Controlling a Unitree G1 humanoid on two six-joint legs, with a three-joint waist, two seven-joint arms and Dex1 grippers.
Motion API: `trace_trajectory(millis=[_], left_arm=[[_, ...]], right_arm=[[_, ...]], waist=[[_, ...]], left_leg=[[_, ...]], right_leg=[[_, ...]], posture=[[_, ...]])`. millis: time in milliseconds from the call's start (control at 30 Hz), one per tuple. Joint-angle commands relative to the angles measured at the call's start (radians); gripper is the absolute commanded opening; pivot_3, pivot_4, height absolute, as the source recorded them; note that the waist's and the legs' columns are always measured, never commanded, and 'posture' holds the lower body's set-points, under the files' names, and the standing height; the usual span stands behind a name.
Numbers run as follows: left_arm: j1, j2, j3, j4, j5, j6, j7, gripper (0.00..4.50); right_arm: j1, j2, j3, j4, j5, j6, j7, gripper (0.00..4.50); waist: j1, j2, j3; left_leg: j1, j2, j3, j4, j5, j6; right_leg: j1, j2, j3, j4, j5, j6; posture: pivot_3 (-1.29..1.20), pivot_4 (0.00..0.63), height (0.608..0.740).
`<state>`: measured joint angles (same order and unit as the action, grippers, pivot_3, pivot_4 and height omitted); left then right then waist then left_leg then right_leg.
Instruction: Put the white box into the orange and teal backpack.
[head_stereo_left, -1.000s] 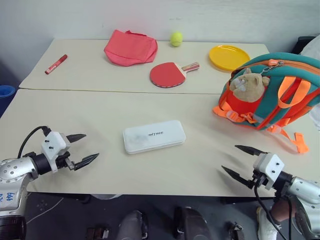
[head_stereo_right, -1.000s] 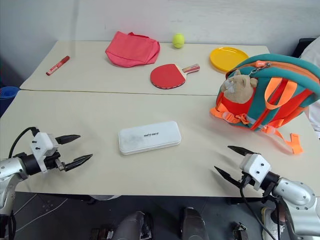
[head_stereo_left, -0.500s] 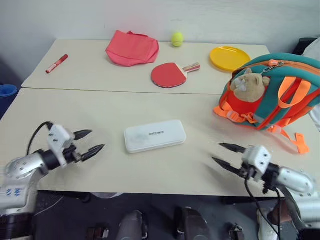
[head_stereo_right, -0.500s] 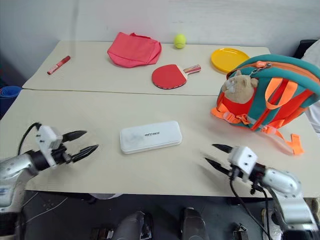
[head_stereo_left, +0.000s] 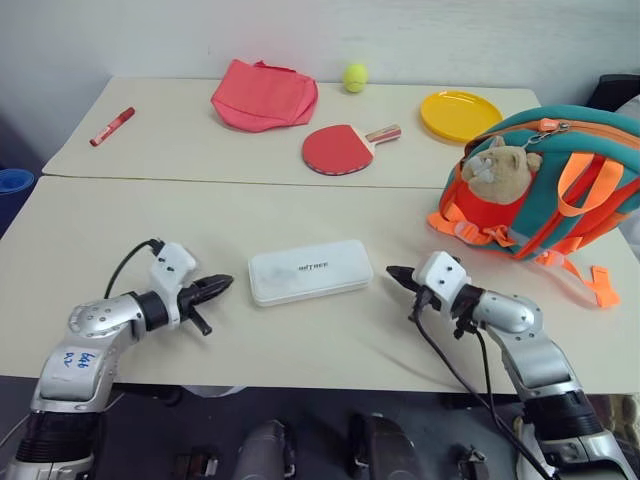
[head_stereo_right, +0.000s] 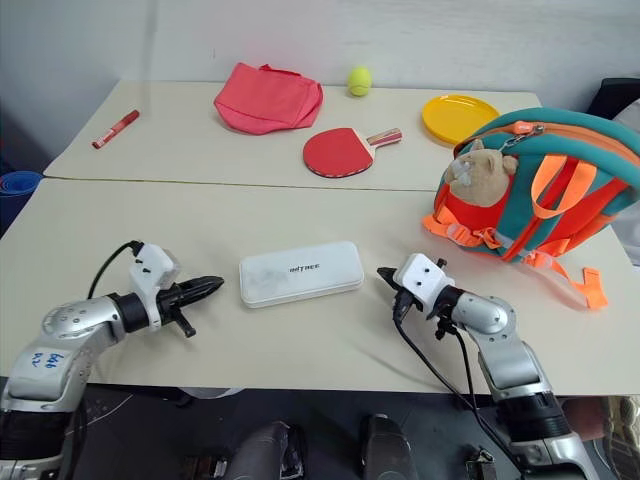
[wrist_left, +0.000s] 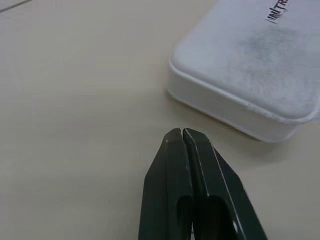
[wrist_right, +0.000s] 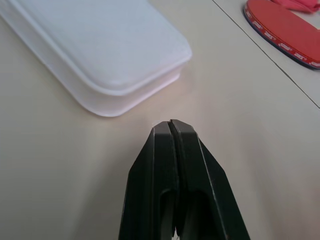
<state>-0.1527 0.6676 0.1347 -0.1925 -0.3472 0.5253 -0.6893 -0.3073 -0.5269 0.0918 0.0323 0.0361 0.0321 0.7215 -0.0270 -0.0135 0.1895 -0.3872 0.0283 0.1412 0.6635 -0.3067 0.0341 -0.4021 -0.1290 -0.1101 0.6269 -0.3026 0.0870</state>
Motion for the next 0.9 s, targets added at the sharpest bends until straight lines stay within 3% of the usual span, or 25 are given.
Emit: trace_trajectory(millis=[33,400,600,767,900], left_arm=[[-0.012,-0.020,-0.004,-0.072,-0.012,0.013,0.021,0.02],[-0.026,-0.069,-0.058,-0.071,-0.013,-0.010,-0.012,0.02],[-0.022,-0.070,-0.077,-0.085,-0.029,0.002,-0.047,0.02],[0.017,-0.062,-0.110,-0.119,-0.031,0.010,-0.085,0.02],[0.041,-0.069,-0.104,-0.143,-0.032,0.004,-0.078,0.02]], right_arm=[[-0.052,0.016,0.017,0.040,-0.014,-0.017,-0.002,0.00],[-0.055,0.032,0.058,0.017,0.031,-0.053,0.097,0.00],[0.057,-0.042,0.002,-0.127,0.081,0.010,0.140,0.00],[0.254,-0.132,-0.042,-0.327,0.187,0.140,0.209,0.00],[0.351,-0.164,-0.073,-0.390,0.187,0.166,0.193,0.00]], waist=[[-0.001,0.000,0.000],[0.001,0.000,0.000],[0.003,0.000,0.000],[0.003,0.000,0.000],[0.004,0.000,0.000]], left_leg=[[0.000,0.000,0.000,0.000,0.000,0.000],[0.000,0.000,0.002,0.000,0.001,0.001],[0.000,0.000,0.002,0.000,0.000,0.001],[0.000,0.000,0.002,0.000,0.000,0.001],[0.001,0.000,0.002,0.000,0.000,0.001]], right_leg=[[0.000,0.000,0.000,0.001,0.000,0.000],[0.000,0.001,0.001,0.001,0.000,0.000],[0.000,0.000,0.001,0.001,0.000,0.000],[0.000,0.000,0.002,-0.001,0.000,0.000],[0.000,0.000,0.002,-0.001,0.000,0.000]], posture=[[0.00,0.150,0.740],[0.00,0.150,0.740],[0.00,0.150,0.740],[0.00,0.150,0.740],[0.00,0.150,0.740]])
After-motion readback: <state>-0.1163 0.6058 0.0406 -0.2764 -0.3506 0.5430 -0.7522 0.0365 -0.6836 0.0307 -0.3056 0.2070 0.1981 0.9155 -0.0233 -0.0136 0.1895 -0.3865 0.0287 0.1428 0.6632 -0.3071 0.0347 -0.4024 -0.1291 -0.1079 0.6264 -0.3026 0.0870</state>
